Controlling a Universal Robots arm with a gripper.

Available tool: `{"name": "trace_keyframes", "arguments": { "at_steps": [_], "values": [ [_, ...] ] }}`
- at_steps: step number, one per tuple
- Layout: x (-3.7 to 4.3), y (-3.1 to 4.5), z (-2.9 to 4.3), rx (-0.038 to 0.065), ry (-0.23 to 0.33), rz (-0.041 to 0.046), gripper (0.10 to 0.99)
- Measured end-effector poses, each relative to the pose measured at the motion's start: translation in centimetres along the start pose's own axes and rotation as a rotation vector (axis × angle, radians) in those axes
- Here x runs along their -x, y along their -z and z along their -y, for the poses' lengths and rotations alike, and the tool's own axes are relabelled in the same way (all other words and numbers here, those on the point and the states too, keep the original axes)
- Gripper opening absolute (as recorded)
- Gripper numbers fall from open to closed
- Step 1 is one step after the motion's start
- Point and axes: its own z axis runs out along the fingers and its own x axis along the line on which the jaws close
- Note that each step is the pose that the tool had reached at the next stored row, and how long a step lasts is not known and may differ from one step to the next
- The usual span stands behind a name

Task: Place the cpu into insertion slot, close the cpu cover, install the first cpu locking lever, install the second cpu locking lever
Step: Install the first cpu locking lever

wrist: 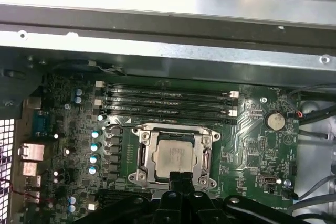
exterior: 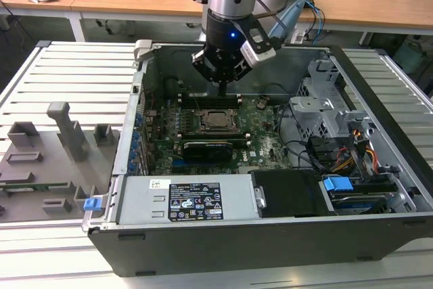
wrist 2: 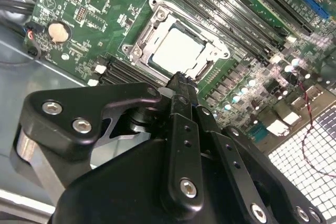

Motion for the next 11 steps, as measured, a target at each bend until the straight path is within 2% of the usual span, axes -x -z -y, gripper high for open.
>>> {"name": "trace_keyframes", "arguments": {
  "at_steps": [5, 11],
  "values": [
    [-1.19, 0.01, -0.08, -0.001, 0.002, 0.0099, 0.110],
    [-2.18, 0.01, -0.15, -0.001, 0.002, 0.0165, 0.110]
  ]
}}
